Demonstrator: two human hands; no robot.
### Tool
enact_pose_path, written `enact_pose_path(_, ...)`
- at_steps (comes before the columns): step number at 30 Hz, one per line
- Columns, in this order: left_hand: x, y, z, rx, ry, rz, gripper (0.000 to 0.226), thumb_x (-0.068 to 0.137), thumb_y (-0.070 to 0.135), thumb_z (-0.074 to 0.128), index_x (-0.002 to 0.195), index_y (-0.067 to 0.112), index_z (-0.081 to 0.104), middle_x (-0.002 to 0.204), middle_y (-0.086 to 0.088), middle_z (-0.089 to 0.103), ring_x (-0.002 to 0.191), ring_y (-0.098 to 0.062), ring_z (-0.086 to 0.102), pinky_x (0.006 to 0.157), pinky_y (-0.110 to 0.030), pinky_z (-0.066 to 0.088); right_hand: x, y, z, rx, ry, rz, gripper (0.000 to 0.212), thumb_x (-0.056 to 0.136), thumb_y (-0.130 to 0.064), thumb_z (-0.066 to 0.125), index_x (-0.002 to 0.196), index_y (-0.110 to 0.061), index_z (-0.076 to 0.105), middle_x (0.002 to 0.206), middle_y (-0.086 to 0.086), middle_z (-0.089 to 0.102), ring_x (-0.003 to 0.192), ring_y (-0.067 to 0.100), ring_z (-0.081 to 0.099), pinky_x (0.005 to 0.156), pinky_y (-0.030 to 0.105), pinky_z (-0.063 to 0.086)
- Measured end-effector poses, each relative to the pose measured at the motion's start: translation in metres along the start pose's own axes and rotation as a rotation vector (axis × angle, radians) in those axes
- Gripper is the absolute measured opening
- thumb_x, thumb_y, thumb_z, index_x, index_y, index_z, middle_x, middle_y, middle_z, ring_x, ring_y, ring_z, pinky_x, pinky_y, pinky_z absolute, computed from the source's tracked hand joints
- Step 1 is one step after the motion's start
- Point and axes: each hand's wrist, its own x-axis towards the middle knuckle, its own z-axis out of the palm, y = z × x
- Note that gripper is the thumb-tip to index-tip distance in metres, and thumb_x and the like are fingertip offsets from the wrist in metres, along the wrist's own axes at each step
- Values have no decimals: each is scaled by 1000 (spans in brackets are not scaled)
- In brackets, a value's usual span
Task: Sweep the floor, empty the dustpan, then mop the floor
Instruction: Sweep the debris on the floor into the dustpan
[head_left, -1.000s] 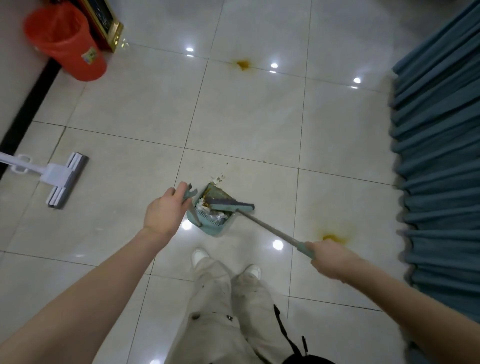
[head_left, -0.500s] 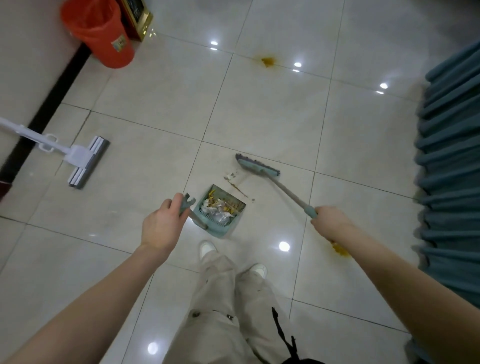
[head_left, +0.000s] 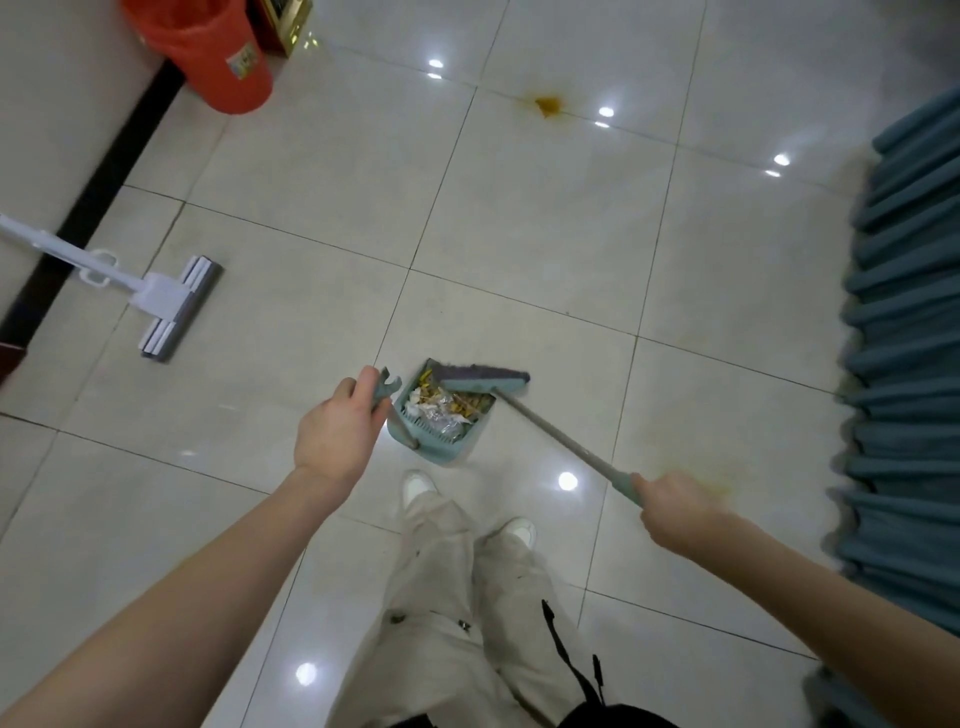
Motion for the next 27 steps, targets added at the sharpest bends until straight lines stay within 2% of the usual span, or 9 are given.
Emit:
enact_pose_path(4, -3, 2, -3, -19, -13, -9, 29, 91, 26, 60, 100, 20, 33, 79, -15, 60, 53, -41, 57, 44, -37, 42, -14, 17, -11, -5, 7, -5, 36, 96, -20, 41, 132, -25, 43, 89, 1, 50, 77, 22, 56, 62, 30, 46)
enact_pose_path(10, -12, -2, -6, -18, -66, 17, 25, 94, 28, 56, 102, 18, 35, 81, -15, 60, 56, -43, 57, 47, -38, 40, -24, 40, -13, 174, 71, 74, 24, 96, -31, 48, 119, -26, 53, 93, 3, 61, 79, 22, 60, 61, 30, 47)
enact_pose_path(13, -19, 2, -10, -1, -107, -6, 24, 96, 30, 52, 109, 12, 44, 86, -14, 60, 63, -44, 59, 51, -37, 38, -23, 42, -10, 236, 91, 131, 19, 96, -30, 49, 113, -22, 53, 90, 4, 61, 72, 21, 60, 54, 30, 49)
enact_pose_path(15, -26, 6, -11, 18, -119, -7, 23, 96, 30, 52, 110, 14, 44, 86, -13, 60, 64, -44, 59, 51, -36, 37, -19, 42, -9, 270, 105, 170, 20, 96, -28, 49, 113, -19, 53, 92, 6, 61, 76, 23, 62, 61, 35, 56)
enact_pose_path(18, -42, 11, -12, 40, -112, 24, 24, 94, 29, 55, 104, 21, 35, 82, -12, 59, 59, -43, 58, 50, -35, 36, -8, 42, -4, 295, 110, 208, 23, 97, -22, 45, 116, -15, 54, 95, 9, 61, 79, 25, 63, 66, 35, 57)
enact_pose_path(20, -53, 13, -12, 36, -118, -21, 22, 95, 30, 53, 106, 18, 38, 83, -11, 58, 60, -43, 57, 51, -35, 36, -7, 40, 3, 292, 101, 236, 24, 96, -19, 43, 117, -12, 54, 91, 8, 59, 76, 24, 61, 60, 34, 53)
enact_pose_path(22, -65, 13, -11, 24, -115, -48, 23, 95, 30, 52, 108, 15, 41, 84, -11, 58, 61, -43, 56, 52, -36, 38, -10, 38, 14, 294, 94, 265, 23, 97, -16, 42, 116, -10, 54, 77, 3, 49, 64, 20, 54, 48, 29, 45)
enact_pose_path(24, -75, 11, -9, 24, -97, -14, 25, 94, 30, 55, 106, 18, 37, 83, -12, 59, 57, -42, 56, 50, -37, 40, -15, 34, 26, 295, 77, 284, 23, 97, -14, 41, 116, -8, 54, 73, 2, 48, 58, 19, 55, 44, 31, 48)
enact_pose_path(27, -88, 8, -3, 27, -83, -1, 29, 92, 29, 59, 101, 19, 34, 81, -13, 60, 52, -42, 56, 46, -36, 41, -27, 28, 46, 310, 29, 264, 25, 96, -8, 41, 118, -9, 53, 80, 7, 54, 64, 23, 62, 56, 35, 59)
